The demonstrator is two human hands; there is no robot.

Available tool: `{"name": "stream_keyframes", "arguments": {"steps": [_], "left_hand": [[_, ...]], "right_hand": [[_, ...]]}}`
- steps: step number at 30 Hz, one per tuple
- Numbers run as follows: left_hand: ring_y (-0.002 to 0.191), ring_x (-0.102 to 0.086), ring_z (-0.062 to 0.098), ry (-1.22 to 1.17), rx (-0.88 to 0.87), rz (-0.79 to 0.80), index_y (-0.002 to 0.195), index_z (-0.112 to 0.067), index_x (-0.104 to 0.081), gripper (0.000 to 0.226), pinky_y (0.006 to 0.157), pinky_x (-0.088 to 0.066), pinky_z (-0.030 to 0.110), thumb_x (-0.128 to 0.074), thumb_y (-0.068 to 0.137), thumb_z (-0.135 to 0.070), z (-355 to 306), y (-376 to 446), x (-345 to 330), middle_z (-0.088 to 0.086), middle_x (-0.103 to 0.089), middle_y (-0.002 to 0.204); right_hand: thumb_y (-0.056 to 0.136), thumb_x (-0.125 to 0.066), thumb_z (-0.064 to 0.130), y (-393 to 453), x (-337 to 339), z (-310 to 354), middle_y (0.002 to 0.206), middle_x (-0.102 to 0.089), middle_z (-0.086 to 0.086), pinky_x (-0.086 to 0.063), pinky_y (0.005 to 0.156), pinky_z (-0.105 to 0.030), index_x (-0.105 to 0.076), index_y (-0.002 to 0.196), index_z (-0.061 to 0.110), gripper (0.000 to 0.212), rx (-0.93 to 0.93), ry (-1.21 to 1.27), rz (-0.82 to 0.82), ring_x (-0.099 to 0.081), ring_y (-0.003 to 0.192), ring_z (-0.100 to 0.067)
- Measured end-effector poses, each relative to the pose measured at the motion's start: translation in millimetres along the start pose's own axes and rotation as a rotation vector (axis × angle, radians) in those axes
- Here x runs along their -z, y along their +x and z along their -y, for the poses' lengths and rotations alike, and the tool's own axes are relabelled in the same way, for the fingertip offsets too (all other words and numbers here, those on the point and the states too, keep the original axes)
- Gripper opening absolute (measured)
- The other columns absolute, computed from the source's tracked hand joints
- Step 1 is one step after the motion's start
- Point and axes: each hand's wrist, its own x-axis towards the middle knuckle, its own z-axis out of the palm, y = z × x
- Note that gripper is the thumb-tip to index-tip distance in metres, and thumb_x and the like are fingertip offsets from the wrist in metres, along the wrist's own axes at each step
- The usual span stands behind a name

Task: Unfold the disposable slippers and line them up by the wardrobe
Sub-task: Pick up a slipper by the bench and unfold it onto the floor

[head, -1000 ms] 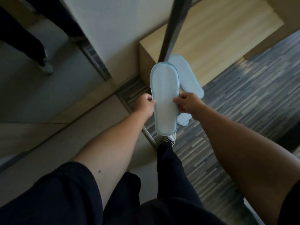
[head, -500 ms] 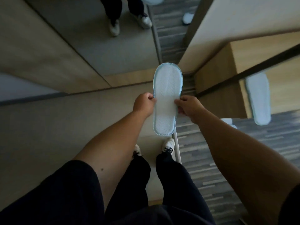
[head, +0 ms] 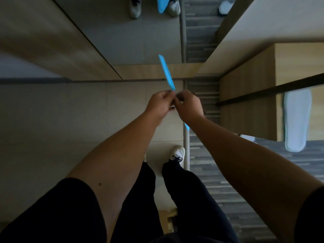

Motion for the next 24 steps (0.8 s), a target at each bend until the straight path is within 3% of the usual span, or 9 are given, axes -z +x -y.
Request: {"name": "stream_keyframes", "arguments": {"steps": [5,8,10,13,16,20,24], "left_hand": [[0.083,-0.070,0.024,-0.054,0.035,-0.098,0.091,-0.012,-0.063,0.021,0.073,-0.060,0.033,-0.044,0.098,-0.017,3.5,20.5,23.6,0.012,-0.071,0.093],[0.086,-0.068,0.027,0.017,0.031,-0.093,0.085,-0.013,-0.063,0.022,0.076,-0.060,0.037,-0.044,0.097,-0.015,12.6,35.9,35.8,0.013,-0.069,0.093],[0.085,-0.068,0.025,0.066,0.036,-0.073,0.085,-0.012,-0.063,0.021,0.076,-0.060,0.036,-0.045,0.097,-0.017,23.2,52.8,42.9,0.013,-0.068,0.093],[0.084,-0.068,0.024,0.119,0.036,-0.046,0.087,-0.011,-0.064,0.022,0.075,-0.060,0.036,-0.045,0.097,-0.018,49.4,93.2,47.9,0.013,-0.068,0.093],[0.089,-0.068,0.028,0.184,0.027,-0.029,0.087,-0.014,-0.064,0.022,0.076,-0.060,0.037,-0.045,0.096,-0.019,88.0,139.6,47.2,0.018,-0.068,0.099],[0.091,-0.067,0.039,0.260,0.010,-0.029,0.089,-0.012,-0.064,0.021,0.083,-0.057,0.054,-0.046,0.094,-0.021,144.4,206.2,42.8,0.027,-0.067,0.103],[0.092,-0.067,0.041,0.366,-0.013,-0.067,0.077,-0.021,-0.063,0.021,0.081,-0.056,0.055,-0.050,0.093,-0.023,201.8,275.9,35.4,0.025,-0.069,0.097]], "right_hand": [[0.095,-0.054,0.030,10.7,5.1,-11.6,0.107,-0.072,-0.004,-0.043,0.076,-0.022,-0.070,0.110,0.014,0.027,0.172,0.005,0.095,-0.065,0.091,-0.018],[0.093,-0.056,0.032,34.0,5.8,-29.6,0.112,-0.068,-0.005,-0.050,0.082,-0.029,-0.066,0.115,0.013,0.031,0.054,0.085,0.038,-0.063,0.096,-0.017],[0.092,-0.056,0.034,56.8,-1.0,-49.9,0.107,-0.064,-0.004,-0.049,0.077,-0.030,-0.062,0.121,0.010,0.038,-0.132,0.138,0.072,-0.061,0.090,-0.016],[0.093,-0.057,0.029,84.3,-27.2,-87.2,0.089,-0.067,-0.006,-0.049,0.066,-0.031,-0.066,0.105,0.008,0.026,-0.314,0.335,0.230,-0.063,0.076,-0.017],[0.093,-0.058,0.024,107.5,-64.6,-125.6,0.079,-0.068,-0.007,-0.053,0.060,-0.027,-0.068,0.095,0.009,0.018,-0.370,0.410,0.209,-0.064,0.067,-0.013],[0.093,-0.059,0.022,142.1,-118.0,-185.2,0.073,-0.062,-0.006,-0.051,0.059,-0.026,-0.065,0.093,0.007,0.016,-0.432,0.487,0.156,-0.059,0.061,-0.013],[0.092,-0.061,0.020,182.0,-164.7,-248.6,0.071,-0.061,-0.004,-0.049,0.059,-0.027,-0.062,0.084,0.010,0.013,-0.421,0.480,0.118,-0.057,0.061,-0.013]]}}
